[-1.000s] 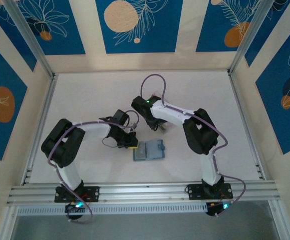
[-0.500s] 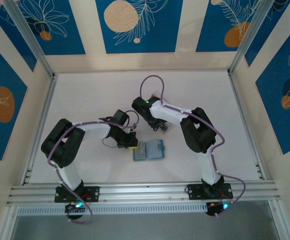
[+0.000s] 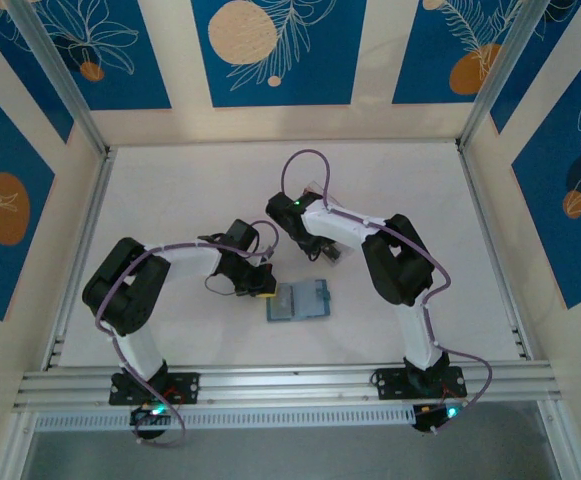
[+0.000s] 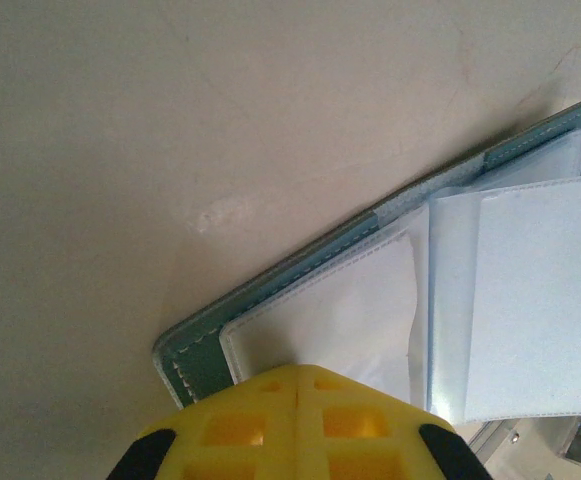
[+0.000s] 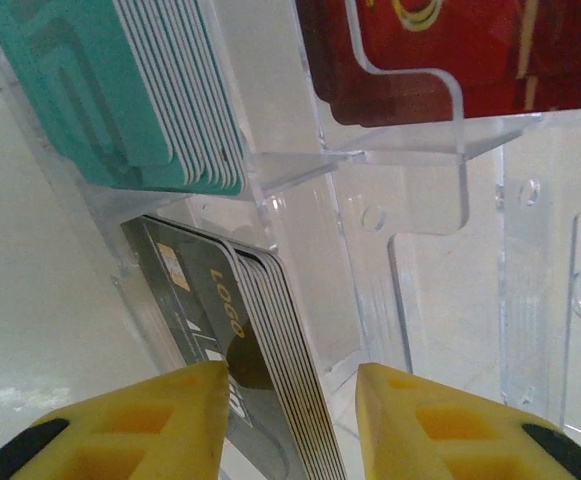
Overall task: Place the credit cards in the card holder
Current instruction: Pick up the credit card from the storage box.
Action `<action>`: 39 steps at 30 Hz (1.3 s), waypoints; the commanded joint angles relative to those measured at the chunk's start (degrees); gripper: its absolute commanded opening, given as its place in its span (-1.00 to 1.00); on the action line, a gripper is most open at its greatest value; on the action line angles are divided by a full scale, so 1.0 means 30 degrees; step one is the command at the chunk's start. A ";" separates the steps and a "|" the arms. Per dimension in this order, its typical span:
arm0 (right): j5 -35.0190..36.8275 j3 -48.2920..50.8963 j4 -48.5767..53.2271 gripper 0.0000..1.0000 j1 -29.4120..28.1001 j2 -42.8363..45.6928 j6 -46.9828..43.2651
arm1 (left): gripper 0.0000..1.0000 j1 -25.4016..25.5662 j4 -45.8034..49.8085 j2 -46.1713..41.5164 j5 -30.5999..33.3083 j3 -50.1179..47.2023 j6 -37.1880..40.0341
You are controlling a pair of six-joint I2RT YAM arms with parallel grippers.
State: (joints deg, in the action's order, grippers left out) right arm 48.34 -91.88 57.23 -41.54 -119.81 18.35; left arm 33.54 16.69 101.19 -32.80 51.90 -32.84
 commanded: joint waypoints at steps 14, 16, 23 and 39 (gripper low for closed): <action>0.0787 -0.0377 0.0229 -0.31 0.0421 0.1147 -0.0741 | -1.00 -0.0263 0.0856 0.0257 0.1088 -0.0484 0.0108; 0.0790 -0.0425 0.0257 -0.31 0.0457 0.1180 -0.0813 | -1.00 -0.0259 0.0866 0.0286 0.1075 -0.0455 0.0126; 0.0706 -0.0347 0.0237 -0.31 0.0776 0.1312 -0.1015 | -1.00 -0.0311 0.0872 0.0285 0.1041 -0.0425 0.0107; -0.1170 0.0068 -0.0384 -0.58 0.1159 0.1852 -0.1663 | -1.00 -0.0398 0.0880 0.0285 0.1042 -0.0424 0.0154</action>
State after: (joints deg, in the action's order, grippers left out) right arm 46.19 -91.88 56.14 -38.41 -116.36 13.89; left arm 33.43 16.69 101.19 -32.88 51.90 -32.84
